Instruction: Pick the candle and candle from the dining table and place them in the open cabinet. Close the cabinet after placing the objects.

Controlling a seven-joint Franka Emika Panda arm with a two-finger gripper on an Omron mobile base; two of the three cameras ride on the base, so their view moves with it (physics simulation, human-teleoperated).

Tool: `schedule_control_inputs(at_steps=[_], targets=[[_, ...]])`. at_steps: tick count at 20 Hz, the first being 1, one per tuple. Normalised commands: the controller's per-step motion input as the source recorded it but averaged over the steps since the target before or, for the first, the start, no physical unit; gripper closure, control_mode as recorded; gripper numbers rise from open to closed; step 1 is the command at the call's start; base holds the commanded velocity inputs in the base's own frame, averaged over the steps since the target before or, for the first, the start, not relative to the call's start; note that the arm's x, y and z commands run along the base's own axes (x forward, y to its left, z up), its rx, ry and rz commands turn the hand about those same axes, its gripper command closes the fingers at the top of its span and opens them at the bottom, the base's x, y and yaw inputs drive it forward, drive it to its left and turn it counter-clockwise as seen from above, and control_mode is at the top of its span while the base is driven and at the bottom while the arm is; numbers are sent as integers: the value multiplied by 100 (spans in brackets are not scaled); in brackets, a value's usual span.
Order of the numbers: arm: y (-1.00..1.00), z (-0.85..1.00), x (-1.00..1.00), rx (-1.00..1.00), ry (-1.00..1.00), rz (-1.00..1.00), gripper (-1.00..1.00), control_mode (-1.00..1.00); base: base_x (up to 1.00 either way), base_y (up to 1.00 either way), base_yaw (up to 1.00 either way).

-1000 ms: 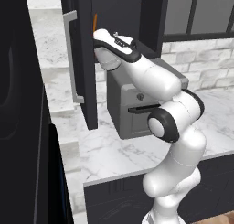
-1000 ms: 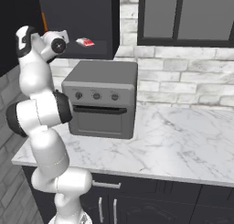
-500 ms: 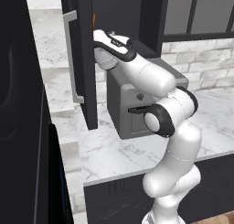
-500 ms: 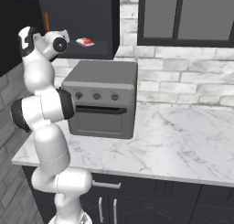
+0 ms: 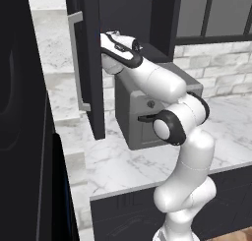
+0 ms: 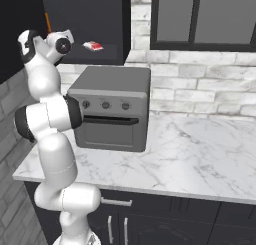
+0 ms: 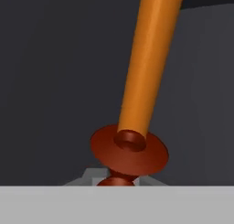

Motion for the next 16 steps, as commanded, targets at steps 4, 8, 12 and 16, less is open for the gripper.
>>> schedule_control_inputs(at_steps=[4, 8, 12, 16], targets=[[63, 0, 0, -16, -7, 0, -100, -100, 0, 0, 0], [37, 0, 5, -10, -6, 0, -100, -100, 0, 0, 0], [3, 0, 8, 0, -10, 0, -100, -100, 0, 0, 0], [0, 2, 4, 0, -12, 0, -100, -100, 0, 0, 0]])
